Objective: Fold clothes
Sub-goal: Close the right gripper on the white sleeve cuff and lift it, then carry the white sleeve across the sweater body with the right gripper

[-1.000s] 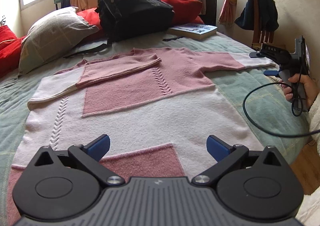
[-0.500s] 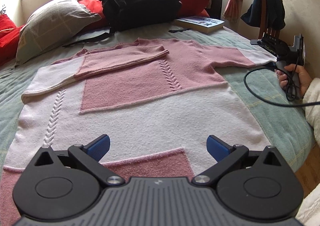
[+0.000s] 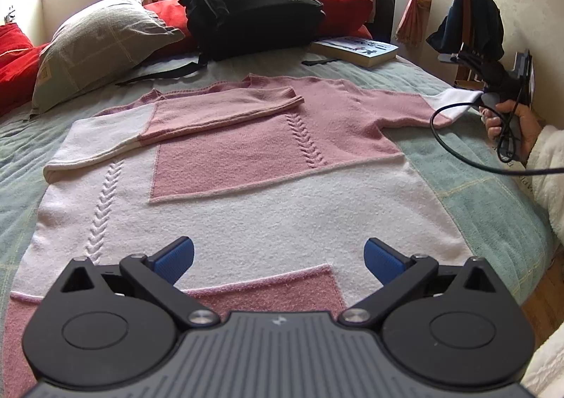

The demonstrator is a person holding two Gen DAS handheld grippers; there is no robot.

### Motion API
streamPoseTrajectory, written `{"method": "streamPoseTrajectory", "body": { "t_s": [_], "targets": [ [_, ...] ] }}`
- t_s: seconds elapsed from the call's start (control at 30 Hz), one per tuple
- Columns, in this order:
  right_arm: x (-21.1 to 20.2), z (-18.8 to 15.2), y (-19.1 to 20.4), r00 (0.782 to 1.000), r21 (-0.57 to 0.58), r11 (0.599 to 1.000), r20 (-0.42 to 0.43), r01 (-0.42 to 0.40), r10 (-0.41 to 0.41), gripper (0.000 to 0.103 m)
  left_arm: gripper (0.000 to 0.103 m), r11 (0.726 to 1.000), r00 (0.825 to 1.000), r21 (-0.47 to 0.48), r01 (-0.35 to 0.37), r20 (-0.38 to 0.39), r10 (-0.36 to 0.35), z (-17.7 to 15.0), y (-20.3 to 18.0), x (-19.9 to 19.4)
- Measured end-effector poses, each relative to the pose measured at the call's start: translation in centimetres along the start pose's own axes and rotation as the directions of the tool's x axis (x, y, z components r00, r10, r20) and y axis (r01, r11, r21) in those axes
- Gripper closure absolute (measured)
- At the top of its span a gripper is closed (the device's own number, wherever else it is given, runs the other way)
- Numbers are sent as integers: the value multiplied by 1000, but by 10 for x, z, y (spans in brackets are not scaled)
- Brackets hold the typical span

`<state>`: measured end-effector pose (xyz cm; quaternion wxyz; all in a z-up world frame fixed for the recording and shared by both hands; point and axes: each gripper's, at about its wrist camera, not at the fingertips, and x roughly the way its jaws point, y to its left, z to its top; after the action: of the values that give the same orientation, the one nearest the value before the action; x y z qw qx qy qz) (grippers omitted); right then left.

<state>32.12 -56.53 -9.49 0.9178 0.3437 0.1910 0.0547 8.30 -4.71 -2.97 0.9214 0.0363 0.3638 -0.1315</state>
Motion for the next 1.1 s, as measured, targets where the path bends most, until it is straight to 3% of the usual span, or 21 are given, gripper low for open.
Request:
{"method": "streamPoseTrajectory", "body": {
  "t_s": [0.27, 0.6, 1.1],
  "targets": [
    [-6, 8, 47, 1000, -38, 999, -12, -27, 27, 0, 1, 1000, 1000, 2, 5, 25, -5, -8, 3, -15],
    [9, 1, 125, 994, -120, 991, -101, -55, 43, 0, 1, 1000, 999, 1, -6, 33, 6, -19, 17, -34],
    [55, -48, 215, 981, -190, 979, -192, -79, 42, 0, 1, 1000, 999, 19, -16, 39, 15, -31, 30, -53]
  ]
}}
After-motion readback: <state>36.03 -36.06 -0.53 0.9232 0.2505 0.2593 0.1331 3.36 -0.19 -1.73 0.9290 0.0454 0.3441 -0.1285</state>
